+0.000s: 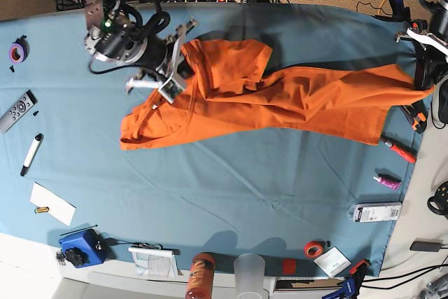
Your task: Layout the t-shirt on the table in an organized manner, then fold the t-shirt properly
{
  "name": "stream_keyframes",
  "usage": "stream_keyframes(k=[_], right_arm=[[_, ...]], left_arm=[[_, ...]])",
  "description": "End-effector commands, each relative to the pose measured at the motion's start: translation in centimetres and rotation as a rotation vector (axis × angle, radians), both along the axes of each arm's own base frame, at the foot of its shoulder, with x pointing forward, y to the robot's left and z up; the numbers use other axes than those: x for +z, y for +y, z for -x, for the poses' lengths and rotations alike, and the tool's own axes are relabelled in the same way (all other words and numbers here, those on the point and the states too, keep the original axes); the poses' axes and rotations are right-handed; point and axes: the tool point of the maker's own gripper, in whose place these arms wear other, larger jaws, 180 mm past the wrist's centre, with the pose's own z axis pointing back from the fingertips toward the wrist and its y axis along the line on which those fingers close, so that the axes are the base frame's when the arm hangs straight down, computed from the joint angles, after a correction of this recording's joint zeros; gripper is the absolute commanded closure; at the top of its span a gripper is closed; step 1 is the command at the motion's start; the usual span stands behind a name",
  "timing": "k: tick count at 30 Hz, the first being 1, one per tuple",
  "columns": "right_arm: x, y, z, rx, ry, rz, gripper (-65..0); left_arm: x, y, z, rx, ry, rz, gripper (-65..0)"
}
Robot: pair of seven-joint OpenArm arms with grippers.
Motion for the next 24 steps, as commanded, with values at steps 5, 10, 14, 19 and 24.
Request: stream_keyframes(k=[5,10,14,19,24], right_arm=[[6.1,-1.5,-2.6,-0.064,-0.213,-0.026,0.0],[6.3,-4.3,-2.9,-0.147,-0.192,-0.005,0.0],[4.8,-5.3,-1.5,-0.146,-0.095,0.056,-5.6],[2.8,-5.3,0.9,-0.147,-0.016,0.057,-23.1],[2.0,-5.0,1.4,-0.157,0.003,0.021,-23.0]], left_arm=[[1.0,-0.1,-0.2,-0.009,-0.040,-0.010,0.0],[1.0,-0.1,-0.2,-0.009,-0.040,-0.010,0.0],[1.1,-0.1,-0.2,-0.009,-0.041,-0.010,0.0],[1.0,-0.1,-0.2,-0.009,-0.040,-0.010,0.0],[1.1,-0.1,-0.3,-0.009,-0.045,-0.009,0.0]])
